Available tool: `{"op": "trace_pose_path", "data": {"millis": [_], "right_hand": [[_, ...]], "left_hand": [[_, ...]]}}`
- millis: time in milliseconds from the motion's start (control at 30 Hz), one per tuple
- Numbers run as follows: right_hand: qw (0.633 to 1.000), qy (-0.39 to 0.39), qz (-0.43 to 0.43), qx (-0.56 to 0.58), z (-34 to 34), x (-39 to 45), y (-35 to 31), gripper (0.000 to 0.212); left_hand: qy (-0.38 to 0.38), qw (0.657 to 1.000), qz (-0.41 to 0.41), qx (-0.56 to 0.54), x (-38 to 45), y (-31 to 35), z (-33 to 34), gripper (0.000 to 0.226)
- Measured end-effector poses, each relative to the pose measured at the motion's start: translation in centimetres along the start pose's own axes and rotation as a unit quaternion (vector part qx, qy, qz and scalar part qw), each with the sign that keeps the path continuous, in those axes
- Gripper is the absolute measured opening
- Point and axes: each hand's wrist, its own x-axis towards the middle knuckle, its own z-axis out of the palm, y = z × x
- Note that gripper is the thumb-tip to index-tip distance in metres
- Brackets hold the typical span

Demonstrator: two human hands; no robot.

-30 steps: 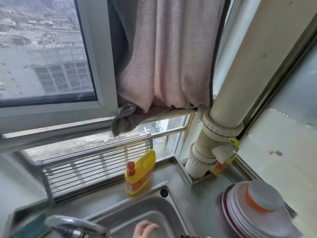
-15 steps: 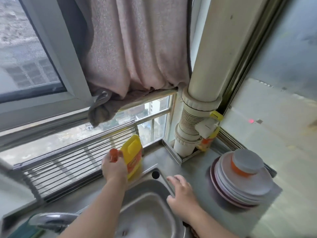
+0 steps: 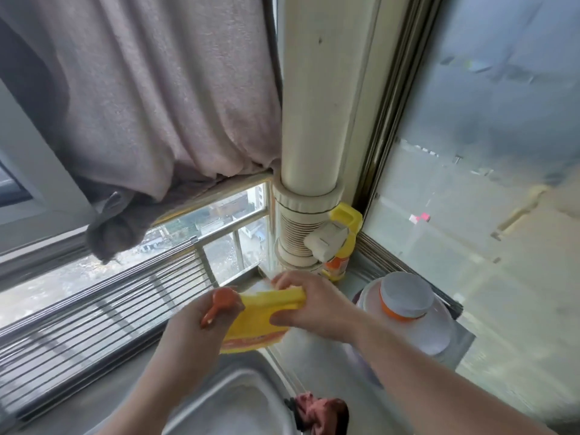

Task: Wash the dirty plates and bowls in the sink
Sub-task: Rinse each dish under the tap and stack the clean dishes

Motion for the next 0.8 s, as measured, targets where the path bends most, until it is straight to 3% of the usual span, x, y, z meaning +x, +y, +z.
{"op": "trace_pose_path", "data": {"millis": [167, 300, 400, 533, 600, 667, 800], "right_hand": [[0.999, 0.031, -0.006, 0.024, -10.1, -3.4, 2.9, 0.034], [0.992, 0.113, 0.017, 0.062, -20.1, -6.0, 6.4, 0.035], [0.971, 0.207, 0.016, 0.117, -26.2, -6.9, 9.3, 0.042], [0.934, 0.288, 0.019, 0.211, -28.6, -5.1, 13.8, 0.045], [0.910, 0.312, 0.042, 0.270, -28.2, -3.3, 16.0, 0.045], [0.893, 0.318, 0.075, 0.309, -27.3, -1.8, 18.0, 0.048], [0.894, 0.289, 0.137, 0.312, -25.6, -0.1, 21.1, 0.077]], "left_hand": [[-0.046, 0.990, 0.120, 0.049, 0.5, 6.8, 6.9, 0.018], [-0.073, 0.987, 0.144, -0.014, 2.8, 10.4, 14.8, 0.052], [-0.089, 0.981, 0.170, -0.008, 5.4, 12.2, 20.8, 0.060], [-0.123, 0.982, 0.142, 0.004, 10.3, 14.1, 27.4, 0.057], [-0.139, 0.985, 0.095, -0.028, 12.2, 14.2, 29.4, 0.045], [-0.156, 0.982, 0.053, -0.095, 13.5, 14.0, 30.5, 0.030], [-0.177, 0.976, -0.021, -0.127, 15.7, 12.0, 32.5, 0.026]]}}
